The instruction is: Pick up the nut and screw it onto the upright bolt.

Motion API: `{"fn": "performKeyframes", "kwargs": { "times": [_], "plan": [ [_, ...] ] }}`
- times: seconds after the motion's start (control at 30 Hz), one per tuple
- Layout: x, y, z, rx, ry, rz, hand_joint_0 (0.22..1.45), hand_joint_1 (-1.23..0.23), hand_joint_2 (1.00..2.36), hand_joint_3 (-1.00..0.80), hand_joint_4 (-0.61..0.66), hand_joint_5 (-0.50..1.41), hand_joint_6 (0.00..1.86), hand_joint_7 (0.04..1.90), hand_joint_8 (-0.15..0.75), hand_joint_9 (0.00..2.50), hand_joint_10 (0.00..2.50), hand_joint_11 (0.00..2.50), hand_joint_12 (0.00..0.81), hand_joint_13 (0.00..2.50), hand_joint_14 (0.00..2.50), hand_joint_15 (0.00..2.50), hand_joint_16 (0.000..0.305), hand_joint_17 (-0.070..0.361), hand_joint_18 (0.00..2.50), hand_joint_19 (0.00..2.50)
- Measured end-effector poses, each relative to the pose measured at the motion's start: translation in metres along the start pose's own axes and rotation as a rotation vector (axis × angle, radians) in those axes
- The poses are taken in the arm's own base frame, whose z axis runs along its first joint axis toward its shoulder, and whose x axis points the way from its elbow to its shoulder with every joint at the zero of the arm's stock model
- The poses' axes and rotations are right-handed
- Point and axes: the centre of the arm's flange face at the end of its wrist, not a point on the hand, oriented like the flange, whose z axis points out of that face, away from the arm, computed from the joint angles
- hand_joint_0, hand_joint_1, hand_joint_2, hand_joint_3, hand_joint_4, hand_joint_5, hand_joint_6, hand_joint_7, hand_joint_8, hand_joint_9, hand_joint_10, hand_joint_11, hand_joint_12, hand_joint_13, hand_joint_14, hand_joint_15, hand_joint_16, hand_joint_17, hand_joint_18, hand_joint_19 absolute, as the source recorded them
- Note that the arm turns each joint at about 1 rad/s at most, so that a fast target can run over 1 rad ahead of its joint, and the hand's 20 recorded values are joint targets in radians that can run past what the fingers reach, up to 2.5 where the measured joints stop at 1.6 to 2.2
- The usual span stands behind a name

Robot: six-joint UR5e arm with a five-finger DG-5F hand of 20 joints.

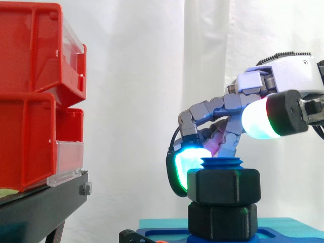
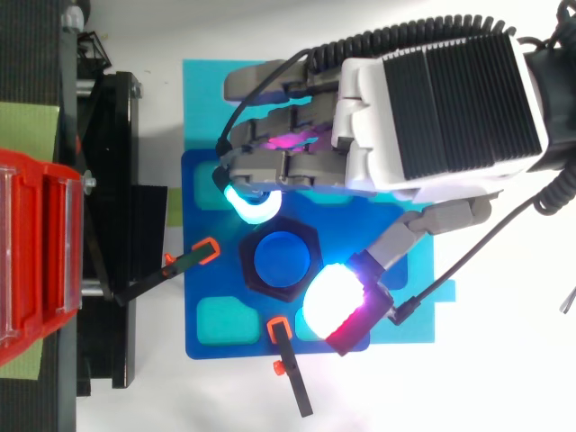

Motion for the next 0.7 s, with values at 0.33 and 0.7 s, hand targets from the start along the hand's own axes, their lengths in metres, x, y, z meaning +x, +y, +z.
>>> {"fn": "performKeyframes", "kwargs": {
  "times": [0.33, 0.7],
  "plan": [
    [-0.0008, -0.0047, -0.0025, -0.003, 0.001, 0.000, 0.54, -0.28, 1.00, -0.50, 0.10, 0.06, 0.62, 1.32, 0.278, 1.41, 0.00, 0.00, 0.176, 0.93, 0.00, 0.00, 0.009, 0.020, 0.58, 0.00],
    [-0.0015, -0.0057, -0.0032, -0.002, 0.000, 0.000, 0.53, -0.28, 1.00, -0.50, 0.12, 0.07, 0.57, 1.42, 0.292, 1.42, 0.00, 0.00, 0.182, 0.95, 0.00, 0.00, 0.010, 0.022, 0.59, 0.00]
  ]
}}
